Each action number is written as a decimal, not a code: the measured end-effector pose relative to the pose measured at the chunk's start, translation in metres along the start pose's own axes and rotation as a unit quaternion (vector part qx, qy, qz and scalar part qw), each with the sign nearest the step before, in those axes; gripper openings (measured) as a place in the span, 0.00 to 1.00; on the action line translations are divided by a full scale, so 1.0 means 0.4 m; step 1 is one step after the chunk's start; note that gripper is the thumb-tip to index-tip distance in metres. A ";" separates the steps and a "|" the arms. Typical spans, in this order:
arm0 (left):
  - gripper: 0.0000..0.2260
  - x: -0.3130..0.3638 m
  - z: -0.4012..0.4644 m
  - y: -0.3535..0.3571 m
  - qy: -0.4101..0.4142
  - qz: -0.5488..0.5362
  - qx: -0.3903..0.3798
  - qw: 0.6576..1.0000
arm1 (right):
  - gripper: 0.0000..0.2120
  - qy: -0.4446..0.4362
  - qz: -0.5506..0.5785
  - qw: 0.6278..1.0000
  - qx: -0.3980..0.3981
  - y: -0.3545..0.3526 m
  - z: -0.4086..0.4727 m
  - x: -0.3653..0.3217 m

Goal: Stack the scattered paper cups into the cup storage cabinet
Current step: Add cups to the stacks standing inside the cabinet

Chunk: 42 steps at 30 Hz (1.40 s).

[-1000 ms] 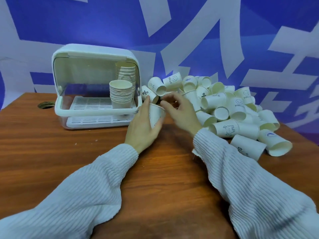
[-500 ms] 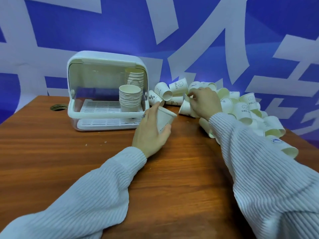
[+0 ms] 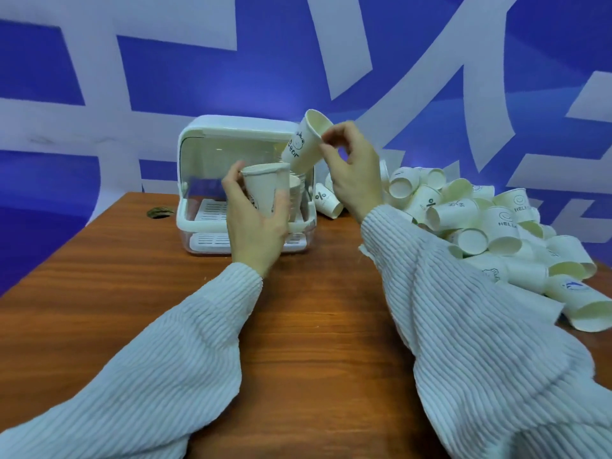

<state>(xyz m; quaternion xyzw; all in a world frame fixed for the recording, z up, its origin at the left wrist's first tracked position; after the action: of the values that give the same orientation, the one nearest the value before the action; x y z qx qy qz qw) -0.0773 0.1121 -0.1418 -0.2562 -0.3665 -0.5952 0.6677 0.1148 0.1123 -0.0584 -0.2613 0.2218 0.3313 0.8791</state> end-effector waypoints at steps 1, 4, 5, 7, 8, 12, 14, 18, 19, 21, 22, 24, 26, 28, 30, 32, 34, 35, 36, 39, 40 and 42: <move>0.31 -0.003 0.008 -0.014 -0.009 -0.011 0.017 1.000 | 0.02 -0.008 -0.015 1.000 -0.014 0.030 -0.002 -0.005; 0.31 -0.023 0.014 -0.040 -0.040 -0.048 0.059 0.996 | 0.05 -0.016 -0.085 0.992 -0.096 0.117 -0.006 0.007; 0.31 -0.029 0.013 -0.042 -0.046 -0.053 0.064 0.996 | 0.06 -0.009 -0.105 0.985 -0.136 0.143 -0.009 0.019; 0.31 -0.034 0.014 -0.041 -0.045 -0.048 0.062 0.996 | 0.10 0.004 -0.135 0.971 -0.200 0.180 -0.021 0.042; 0.31 -0.032 0.016 -0.043 -0.042 -0.045 0.062 0.996 | 0.12 0.002 -0.148 0.965 -0.217 0.190 -0.033 0.049; 0.29 -0.025 0.051 -0.066 -0.019 -0.032 0.092 0.995 | 0.21 -0.034 -0.202 0.951 -0.233 0.212 -0.090 0.053; 0.28 -0.023 0.076 -0.068 -0.019 -0.040 0.092 0.995 | 0.22 -0.039 -0.212 0.950 -0.225 0.222 -0.095 0.049; 0.26 -0.001 0.139 -0.042 -0.016 -0.035 0.071 0.997 | 0.18 0.005 -0.151 0.971 -0.183 0.210 -0.091 0.051; 0.27 0.006 0.157 -0.031 -0.016 -0.033 0.060 0.998 | 0.17 0.013 -0.133 0.978 -0.159 0.200 -0.097 0.052; 0.28 0.010 0.187 0.000 -0.011 -0.011 0.030 0.999 | 0.14 0.030 -0.097 0.989 -0.112 0.179 -0.108 0.056; 0.28 0.006 0.198 0.018 -0.005 0.009 0.013 1.000 | 0.14 0.036 -0.085 0.991 -0.099 0.174 -0.113 0.059; 0.27 -0.003 0.207 0.052 0.012 0.065 -0.023 0.998 | 0.14 0.041 -0.075 0.992 -0.094 0.171 -0.120 0.067; 0.27 -0.017 0.207 0.079 0.022 0.121 -0.059 0.991 | 0.16 0.042 -0.074 0.992 -0.094 0.163 -0.125 0.077; 0.28 -0.032 0.209 0.096 0.027 0.164 -0.092 0.982 | 0.18 0.043 -0.083 0.992 -0.080 0.144 -0.130 0.084; 0.29 -0.046 0.206 0.106 0.029 0.193 -0.119 0.974 | 0.19 0.047 -0.087 0.993 -0.061 0.122 -0.132 0.093; 0.28 -0.059 0.200 0.109 0.028 0.203 -0.127 0.971 | 0.19 0.065 -0.090 0.992 -0.055 0.106 -0.134 0.109; 0.27 -0.073 0.195 0.110 0.028 0.239 -0.131 0.962 | 0.19 0.078 -0.098 0.991 -0.050 0.093 -0.135 0.131; 0.26 -0.082 0.192 0.112 0.032 0.276 -0.136 0.951 | 0.19 0.083 -0.104 0.990 -0.045 0.085 -0.135 0.144; 0.26 -0.094 0.186 0.112 0.034 0.315 -0.143 0.938 | 0.19 0.091 -0.107 0.989 -0.038 0.077 -0.134 0.160; 0.29 -0.133 0.161 0.104 0.032 0.363 -0.150 0.919 | 0.19 0.148 -0.116 0.982 -0.015 0.061 -0.126 0.230; 0.29 -0.141 0.154 0.101 0.031 0.360 -0.149 0.920 | 0.19 0.167 -0.124 0.978 -0.014 0.061 -0.123 0.253; 0.32 -0.155 0.147 0.102 0.017 0.345 -0.166 0.923 | 0.19 0.192 -0.163 0.967 -0.029 0.069 -0.117 0.295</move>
<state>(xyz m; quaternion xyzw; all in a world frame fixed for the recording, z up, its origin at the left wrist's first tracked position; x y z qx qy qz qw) -0.0496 0.2021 -0.1519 -0.4638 -0.1399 -0.3842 0.7859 0.1659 0.1569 -0.1693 -0.3782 0.3310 0.1336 0.8541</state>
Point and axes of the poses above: each hand's wrist, its own z-axis towards the middle knuckle, its own y-axis out of the palm, x = y × z, the point moved 7 cm from there along z, towards the middle knuckle, and after that the axes turned 4 degrees about -z, right-handed, at the moved point
